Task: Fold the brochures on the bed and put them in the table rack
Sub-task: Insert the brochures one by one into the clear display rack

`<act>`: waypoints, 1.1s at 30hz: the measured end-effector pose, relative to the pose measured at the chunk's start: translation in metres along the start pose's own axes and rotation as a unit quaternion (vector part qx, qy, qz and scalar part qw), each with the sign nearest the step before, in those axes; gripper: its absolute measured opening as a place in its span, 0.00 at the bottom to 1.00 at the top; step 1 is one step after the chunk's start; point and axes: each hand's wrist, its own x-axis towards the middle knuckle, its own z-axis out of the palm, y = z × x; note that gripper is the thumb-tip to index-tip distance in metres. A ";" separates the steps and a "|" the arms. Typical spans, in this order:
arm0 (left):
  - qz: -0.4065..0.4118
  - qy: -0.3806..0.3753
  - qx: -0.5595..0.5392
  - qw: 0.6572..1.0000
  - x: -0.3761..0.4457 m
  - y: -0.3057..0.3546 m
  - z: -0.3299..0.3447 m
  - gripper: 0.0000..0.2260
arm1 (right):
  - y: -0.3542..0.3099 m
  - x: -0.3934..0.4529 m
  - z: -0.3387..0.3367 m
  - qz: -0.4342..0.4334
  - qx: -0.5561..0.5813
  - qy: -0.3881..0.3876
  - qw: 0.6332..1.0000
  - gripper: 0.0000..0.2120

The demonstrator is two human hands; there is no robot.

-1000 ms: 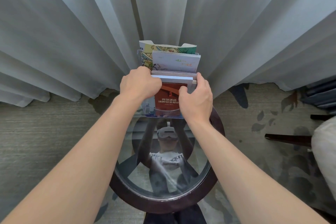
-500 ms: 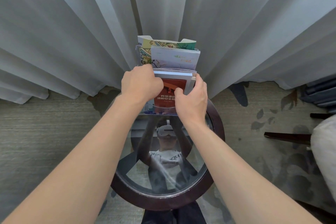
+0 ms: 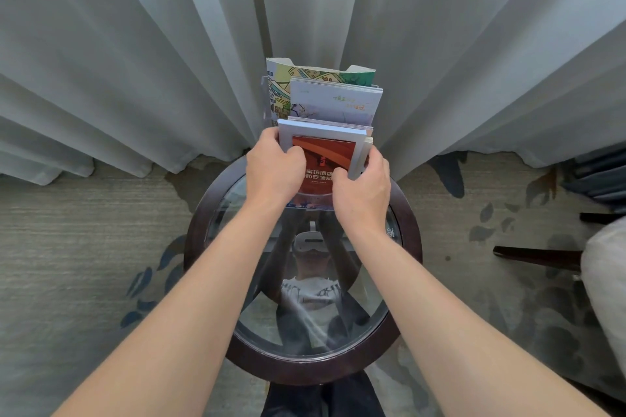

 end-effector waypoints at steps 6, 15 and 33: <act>0.008 0.068 -0.024 0.997 -0.009 -0.010 0.001 0.19 | 0.006 -0.001 -0.001 0.035 0.000 0.044 0.998 0.29; 0.007 -0.016 0.012 1.000 -0.028 -0.035 0.030 0.22 | 0.016 -0.018 0.010 -0.009 -0.012 0.013 1.000 0.26; 0.014 -0.023 -0.005 1.000 -0.032 -0.041 0.044 0.25 | 0.027 -0.015 0.004 -0.011 0.028 0.008 1.000 0.26</act>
